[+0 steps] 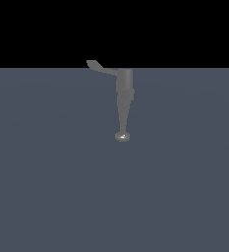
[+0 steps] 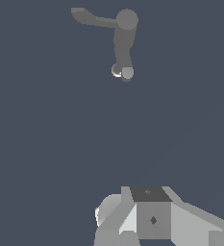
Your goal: Turn on the faucet by rotating a designated handle.
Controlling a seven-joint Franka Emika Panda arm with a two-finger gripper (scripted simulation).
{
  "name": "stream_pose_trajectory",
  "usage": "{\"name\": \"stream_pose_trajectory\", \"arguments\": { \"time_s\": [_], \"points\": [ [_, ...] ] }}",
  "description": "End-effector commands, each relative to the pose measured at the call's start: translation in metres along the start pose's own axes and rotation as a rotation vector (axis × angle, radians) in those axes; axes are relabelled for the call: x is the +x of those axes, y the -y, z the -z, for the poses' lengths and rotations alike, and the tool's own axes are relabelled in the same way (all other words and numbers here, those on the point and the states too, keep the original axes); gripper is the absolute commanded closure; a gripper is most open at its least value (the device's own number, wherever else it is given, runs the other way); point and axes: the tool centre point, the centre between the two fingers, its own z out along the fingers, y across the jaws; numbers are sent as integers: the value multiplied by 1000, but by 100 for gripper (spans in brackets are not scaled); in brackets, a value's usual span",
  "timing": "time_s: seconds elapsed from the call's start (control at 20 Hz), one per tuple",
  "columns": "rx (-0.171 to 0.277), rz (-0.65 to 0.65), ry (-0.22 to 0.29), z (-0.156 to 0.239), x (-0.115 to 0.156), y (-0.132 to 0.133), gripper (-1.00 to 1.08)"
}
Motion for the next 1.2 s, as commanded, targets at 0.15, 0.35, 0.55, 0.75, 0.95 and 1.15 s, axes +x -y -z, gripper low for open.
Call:
{"name": "stream_pose_trajectory", "arguments": {
  "time_s": [0.15,0.35,0.55,0.75,0.95,1.15],
  "points": [
    [0,3,-3,0,1,2,108],
    [-2,16,-13,-1,4,9,108],
    [-3,23,-17,-1,5,12,108],
    [0,16,-16,-1,6,12,108],
    [10,-8,-14,-1,12,13,108],
    [26,-48,-10,-2,22,14,108]
  ]
}}
